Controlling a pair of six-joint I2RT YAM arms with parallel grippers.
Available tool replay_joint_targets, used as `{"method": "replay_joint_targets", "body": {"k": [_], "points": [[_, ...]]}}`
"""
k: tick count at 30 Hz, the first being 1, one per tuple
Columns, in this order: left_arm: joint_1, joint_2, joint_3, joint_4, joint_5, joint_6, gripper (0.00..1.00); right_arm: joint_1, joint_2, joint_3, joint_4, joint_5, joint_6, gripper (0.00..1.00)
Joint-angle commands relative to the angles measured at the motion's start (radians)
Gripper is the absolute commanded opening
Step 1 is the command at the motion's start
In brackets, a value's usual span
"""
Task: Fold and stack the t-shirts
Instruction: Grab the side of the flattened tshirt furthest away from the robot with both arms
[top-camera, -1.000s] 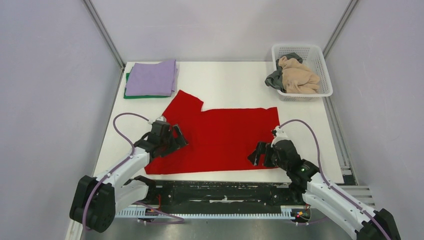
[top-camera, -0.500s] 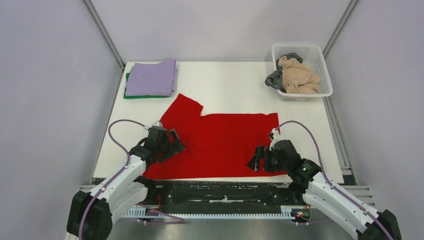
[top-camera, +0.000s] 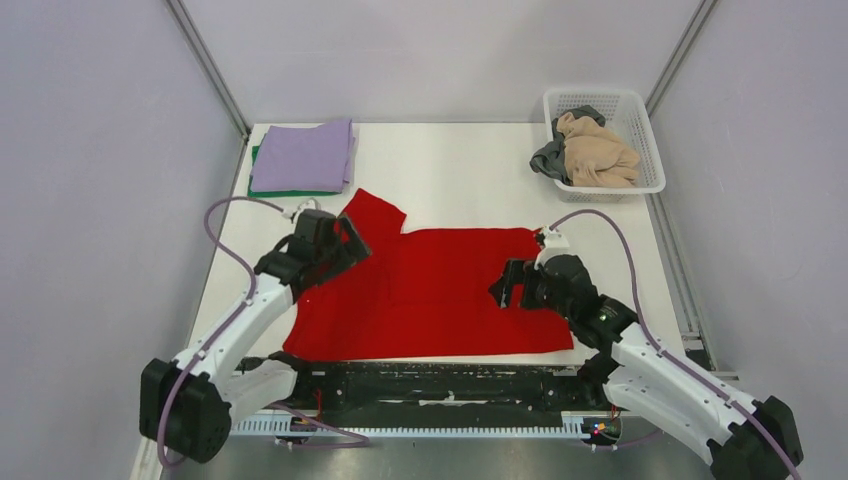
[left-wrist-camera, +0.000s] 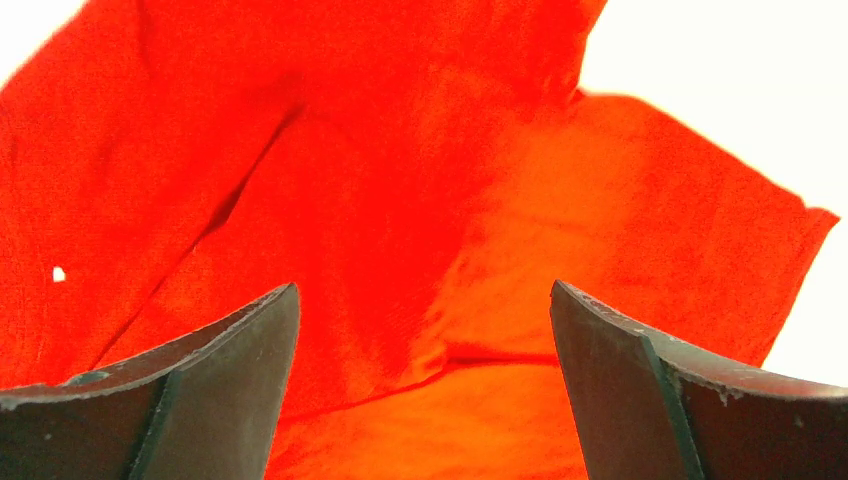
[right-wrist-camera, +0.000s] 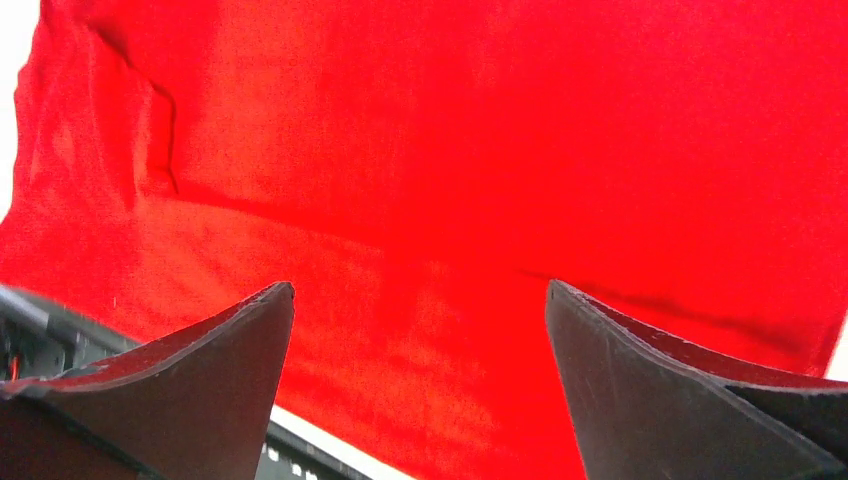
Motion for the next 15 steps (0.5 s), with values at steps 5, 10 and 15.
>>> {"method": "replay_joint_targets", "body": {"k": [5,10,15], "points": [[0.029,0.399,0.386,0.038,-0.124,0.076,1.0,-0.04,0.157,0.169,0.109,0.344,-0.108,0.98],[0.061,0.725,0.68,-0.017,-0.168,0.155,1.0,-0.184,0.266,0.171,0.18,0.291,-0.126,0.98],[0.067,1.045,1.037,-0.144,-0.305,0.225,1.0,-0.293,0.36,0.171,0.213,0.194,-0.136,0.98]]}}
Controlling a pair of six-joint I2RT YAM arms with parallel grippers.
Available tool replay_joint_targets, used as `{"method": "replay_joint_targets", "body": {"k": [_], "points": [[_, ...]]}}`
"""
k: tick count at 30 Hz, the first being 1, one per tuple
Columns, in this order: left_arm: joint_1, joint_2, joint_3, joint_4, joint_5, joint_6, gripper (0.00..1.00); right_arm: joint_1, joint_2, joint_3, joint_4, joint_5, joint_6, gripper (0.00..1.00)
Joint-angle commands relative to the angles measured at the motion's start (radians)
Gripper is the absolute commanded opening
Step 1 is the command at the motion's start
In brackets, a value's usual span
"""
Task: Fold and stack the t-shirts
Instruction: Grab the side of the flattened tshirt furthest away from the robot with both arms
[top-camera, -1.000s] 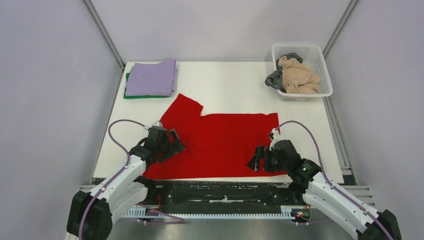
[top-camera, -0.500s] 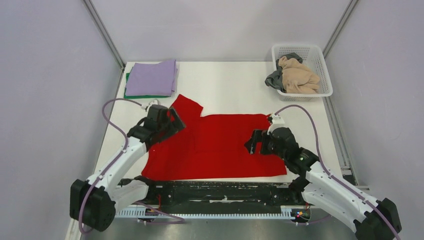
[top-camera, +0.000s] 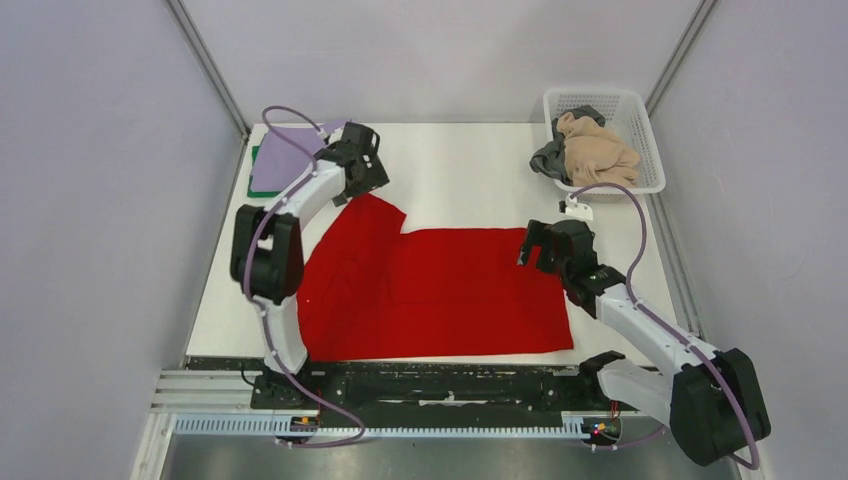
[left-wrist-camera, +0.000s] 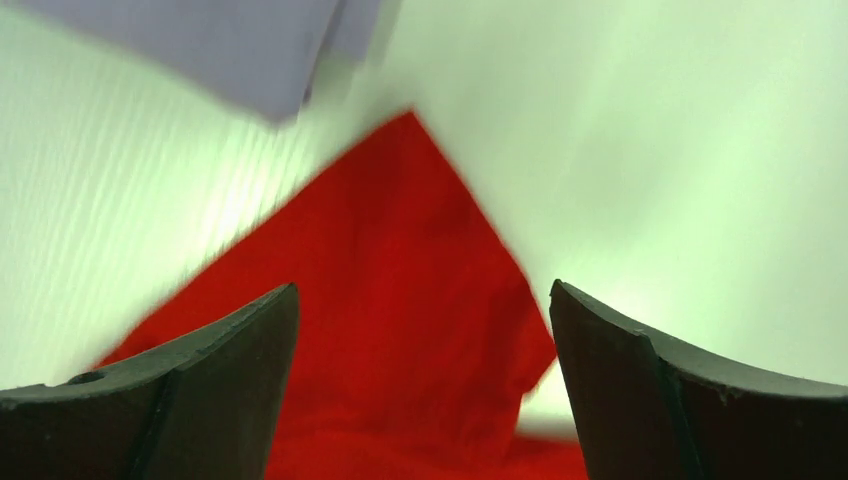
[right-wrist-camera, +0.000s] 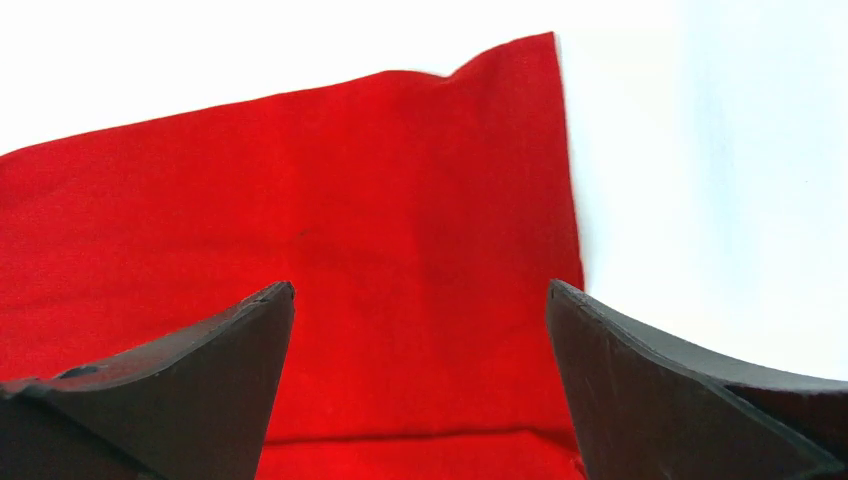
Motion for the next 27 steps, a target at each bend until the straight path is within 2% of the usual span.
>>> {"method": "replay_joint_targets", "body": {"k": [1,6,11,15,20,27], "points": [[0.007,0.209,0.276,-0.13,-0.158,0.104,0.99,-0.048,0.056,0.029,0.068,-0.045,-0.036,0.98],[0.027,0.365,0.423,-0.17,-0.132,0.126,0.88,-0.058,0.057,0.023,0.07,-0.003,-0.083,0.98],[0.031,0.434,0.48,-0.18,-0.148,0.123,0.69,-0.068,0.045,0.007,0.081,-0.002,-0.105,0.98],[0.032,0.453,0.492,-0.185,-0.154,0.114,0.66,-0.07,0.038,-0.003,0.092,-0.049,-0.139,0.98],[0.032,0.468,0.482,-0.192,-0.155,0.097,0.62,-0.072,0.007,-0.025,0.091,-0.035,-0.149,0.98],[0.031,0.438,0.431,-0.252,-0.111,0.029,0.46,-0.077,-0.039,-0.031,0.054,0.039,-0.151,0.98]]}}
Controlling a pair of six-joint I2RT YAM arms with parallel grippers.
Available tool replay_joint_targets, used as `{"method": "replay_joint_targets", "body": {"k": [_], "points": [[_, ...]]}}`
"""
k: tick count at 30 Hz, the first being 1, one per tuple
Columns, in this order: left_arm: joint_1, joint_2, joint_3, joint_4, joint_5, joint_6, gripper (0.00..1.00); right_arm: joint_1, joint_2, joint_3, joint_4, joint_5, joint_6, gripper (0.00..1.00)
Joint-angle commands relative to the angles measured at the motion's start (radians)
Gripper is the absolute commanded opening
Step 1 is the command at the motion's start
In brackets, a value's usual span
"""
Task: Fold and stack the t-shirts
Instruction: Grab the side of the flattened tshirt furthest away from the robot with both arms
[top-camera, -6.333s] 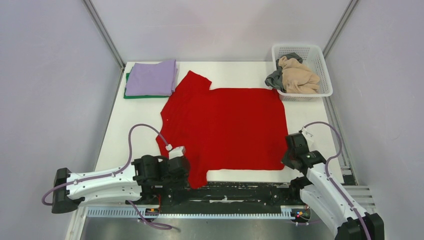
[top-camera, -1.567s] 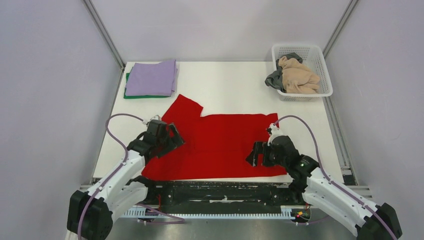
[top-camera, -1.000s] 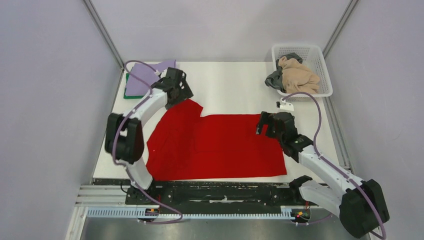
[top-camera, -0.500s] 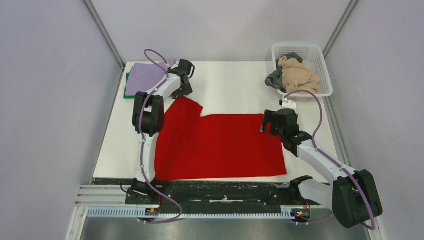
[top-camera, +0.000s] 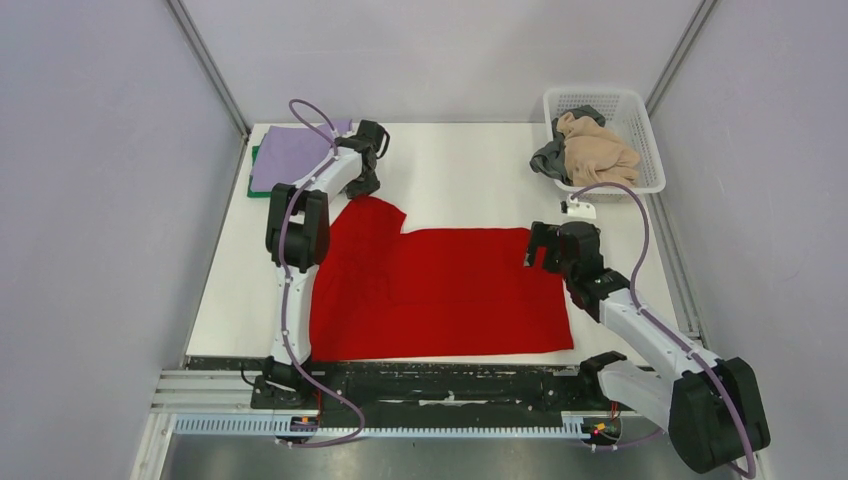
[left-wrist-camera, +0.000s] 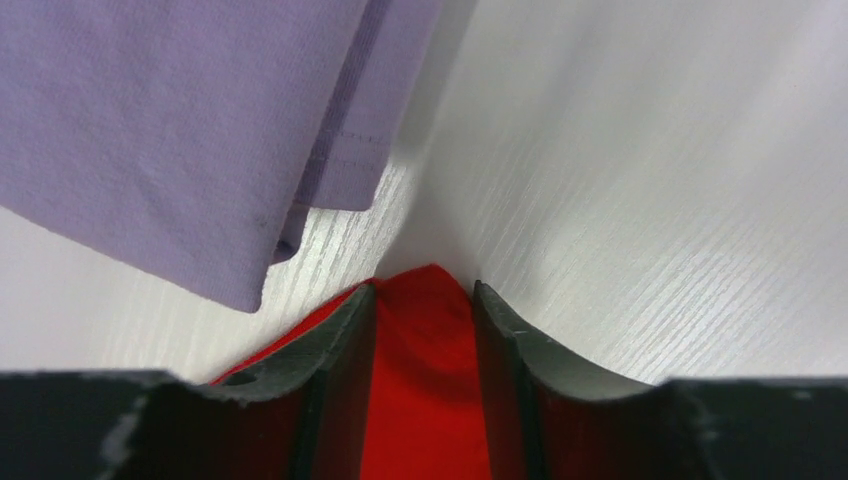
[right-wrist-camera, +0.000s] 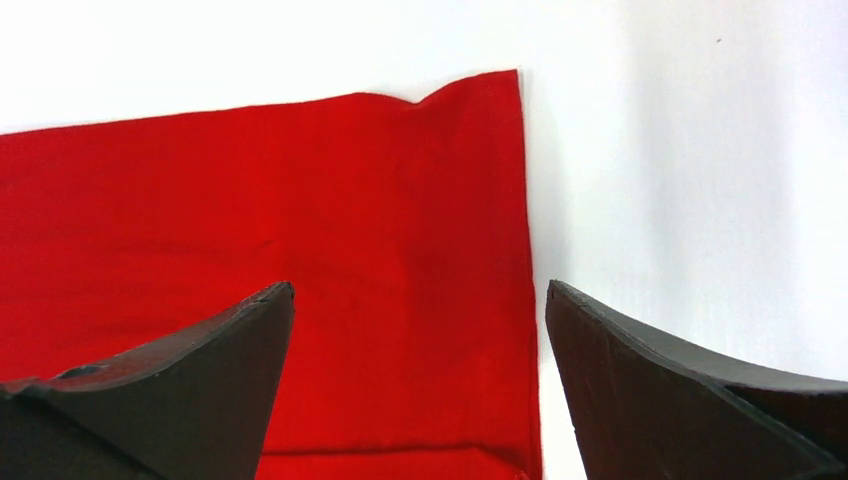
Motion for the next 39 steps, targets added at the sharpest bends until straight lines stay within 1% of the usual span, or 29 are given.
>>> {"method": "replay_joint_targets", "body": {"k": [1,2,4,6,7,10,13,17,20,24,28,30,32,34,39], "points": [[0.003,-0.027,-0.037,-0.046,0.021,-0.062,0.43,-0.01,-0.029,0.004,-0.009,0.069,-0.011,0.98],[0.003,-0.035,-0.051,-0.041,0.025,-0.065,0.39,-0.012,-0.029,0.006,-0.019,0.081,-0.006,0.98],[0.003,-0.054,-0.085,-0.018,0.038,-0.065,0.24,-0.018,-0.016,0.013,-0.039,0.101,0.011,0.98],[0.003,-0.06,-0.088,-0.015,0.048,-0.054,0.03,-0.026,0.005,0.026,-0.056,0.104,0.031,0.98],[0.003,-0.064,-0.086,-0.015,0.056,-0.043,0.02,-0.03,0.021,0.034,-0.061,0.099,0.036,0.98],[0.002,-0.102,-0.101,-0.009,0.054,-0.021,0.02,-0.041,0.067,0.064,-0.064,0.098,0.055,0.98],[0.002,-0.18,-0.179,0.04,0.063,-0.007,0.02,-0.052,0.139,0.107,-0.057,0.143,0.082,0.98],[-0.002,-0.295,-0.317,0.14,0.127,0.004,0.02,-0.064,0.295,0.202,-0.038,0.2,0.104,0.98],[-0.006,-0.36,-0.397,0.183,0.167,0.006,0.02,-0.07,0.43,0.279,-0.009,0.244,0.107,0.98],[-0.014,-0.425,-0.468,0.205,0.182,0.012,0.02,-0.076,0.579,0.391,0.012,0.243,0.113,0.93],[-0.022,-0.485,-0.52,0.22,0.185,0.013,0.02,-0.082,0.692,0.452,0.032,0.262,0.129,0.87],[-0.028,-0.509,-0.536,0.22,0.181,0.017,0.02,-0.082,0.722,0.466,0.029,0.251,0.129,0.84],[-0.035,-0.529,-0.551,0.22,0.177,0.024,0.02,-0.083,0.734,0.456,0.03,0.251,0.14,0.84],[-0.041,-0.548,-0.567,0.22,0.171,0.027,0.02,-0.083,0.733,0.437,0.034,0.244,0.143,0.8],[-0.053,-0.594,-0.605,0.218,0.16,0.024,0.02,-0.082,0.693,0.36,0.064,0.218,0.149,0.65]]}}
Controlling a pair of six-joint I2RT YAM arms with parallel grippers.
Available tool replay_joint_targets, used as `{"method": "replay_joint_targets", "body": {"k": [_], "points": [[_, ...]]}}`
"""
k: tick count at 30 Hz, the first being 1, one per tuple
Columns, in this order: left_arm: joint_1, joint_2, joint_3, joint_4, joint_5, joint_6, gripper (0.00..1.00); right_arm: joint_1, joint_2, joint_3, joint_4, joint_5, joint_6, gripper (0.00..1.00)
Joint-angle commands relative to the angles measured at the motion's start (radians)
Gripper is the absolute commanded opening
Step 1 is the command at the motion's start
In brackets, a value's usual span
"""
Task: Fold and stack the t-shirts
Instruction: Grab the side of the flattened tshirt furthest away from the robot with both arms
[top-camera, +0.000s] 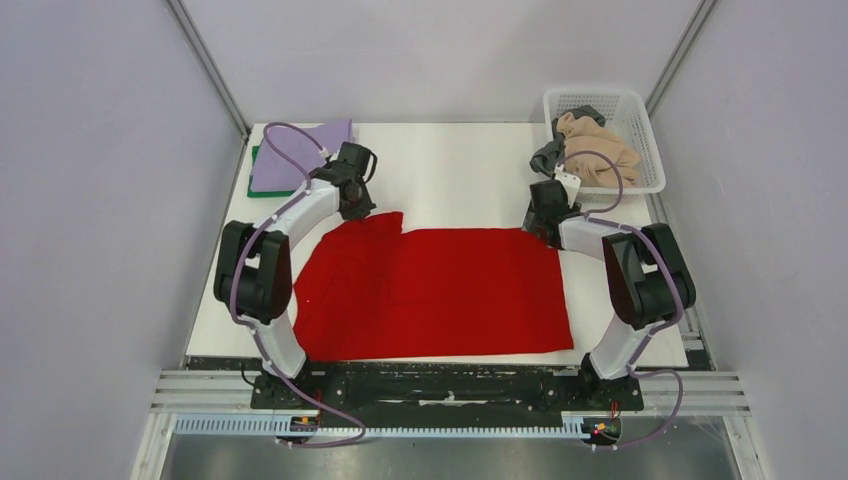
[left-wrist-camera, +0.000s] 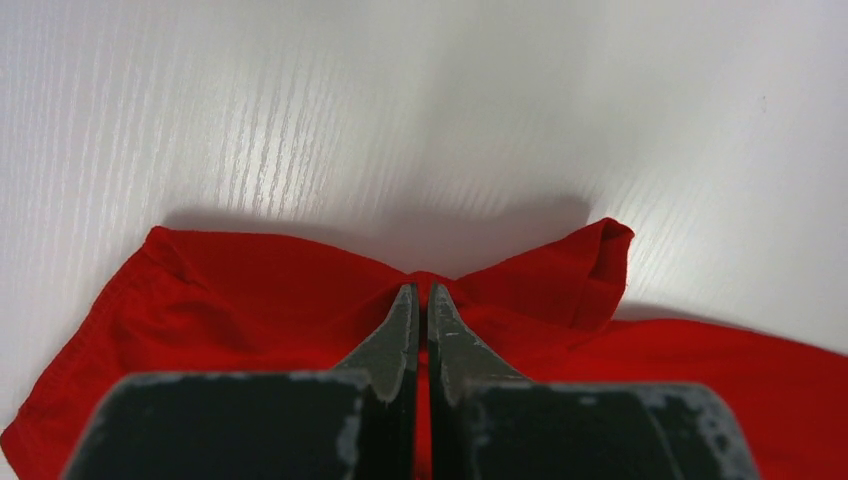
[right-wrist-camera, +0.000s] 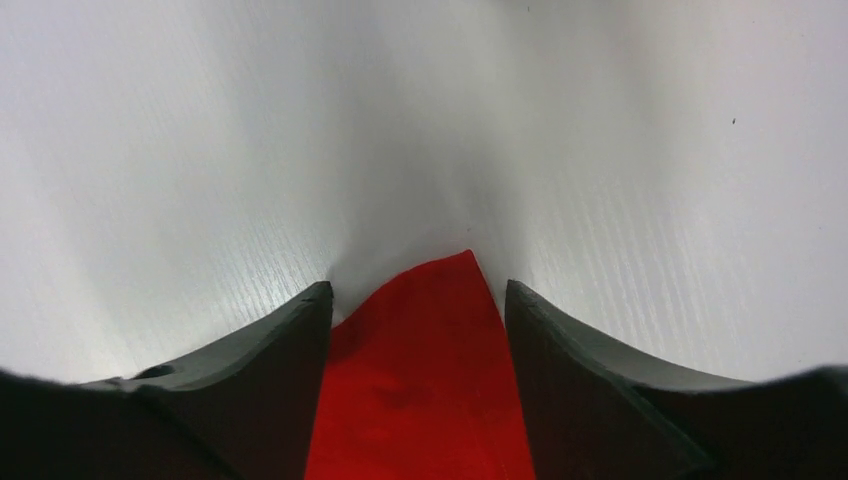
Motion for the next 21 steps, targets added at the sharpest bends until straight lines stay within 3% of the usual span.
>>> {"method": "replay_joint_targets", "body": {"k": [1,13,21], "points": [[-0.012,-0.082,-0.028,0.031,-0.016,0.043,0.02,-0.005,-0.04,-0.068,0.031,0.003,0.018,0.61],[-0.026,-0.176,-0.104,0.023,-0.026,0.03,0.02,-0.005,-0.079,-0.1,0.154,-0.009,-0.09,0.16],[-0.057,-0.288,-0.199,0.02,-0.044,0.004,0.02,0.002,-0.177,-0.177,0.254,-0.099,-0.174,0.06]]}}
